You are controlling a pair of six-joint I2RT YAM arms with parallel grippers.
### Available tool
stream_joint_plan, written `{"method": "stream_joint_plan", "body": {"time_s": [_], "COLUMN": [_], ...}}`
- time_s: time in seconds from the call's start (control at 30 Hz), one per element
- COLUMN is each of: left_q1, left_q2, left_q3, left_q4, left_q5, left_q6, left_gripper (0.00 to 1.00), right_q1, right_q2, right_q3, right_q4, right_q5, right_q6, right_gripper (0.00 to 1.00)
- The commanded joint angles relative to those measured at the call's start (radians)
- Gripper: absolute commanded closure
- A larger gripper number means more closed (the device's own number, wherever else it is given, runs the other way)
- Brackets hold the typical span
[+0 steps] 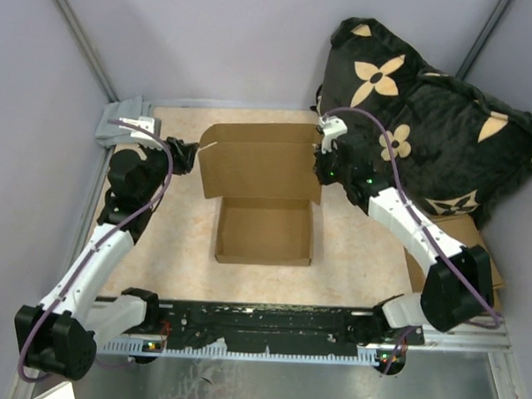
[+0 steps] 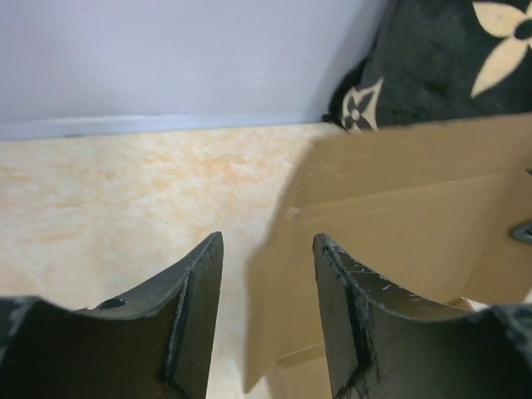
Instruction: Fold the paper box
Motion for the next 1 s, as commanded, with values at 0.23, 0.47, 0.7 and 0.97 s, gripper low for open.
{"method": "stream_joint_plan", "body": {"time_s": [0.23,0.47,0.7,0.97], "left_q1": [-0.005,-0.006,-0.005,-0.006], "left_q2": [0.02,0.093,0.081,0.093], "left_q3": [0.186,0.226,0.193,0.153], "left_q4": [-0.287,-0.321,-0.296,-0.282], "left_q5": [-0.035,0.123,0.195,0.221], "left_q6": [0.141,0.112,0.119,0.112], "left_gripper": [0.47,0.48,0.48,0.5], "right_q1": [-0.008,-0.008,-0.007,-0.007], "right_q2": [-0.249,-0.298,-0.31,-0.31], "right_q3": [-0.268,-0.309,-0.313,-0.314], "right_q4": [0.325,0.329,0.31,0.303], "right_q5": [0.105,0.096,0.069,0.068], "right_q6": [-0.091,-0.081,-0.067,-0.062], "right_gripper": [0.98,0.98,0.97,0.97]}}
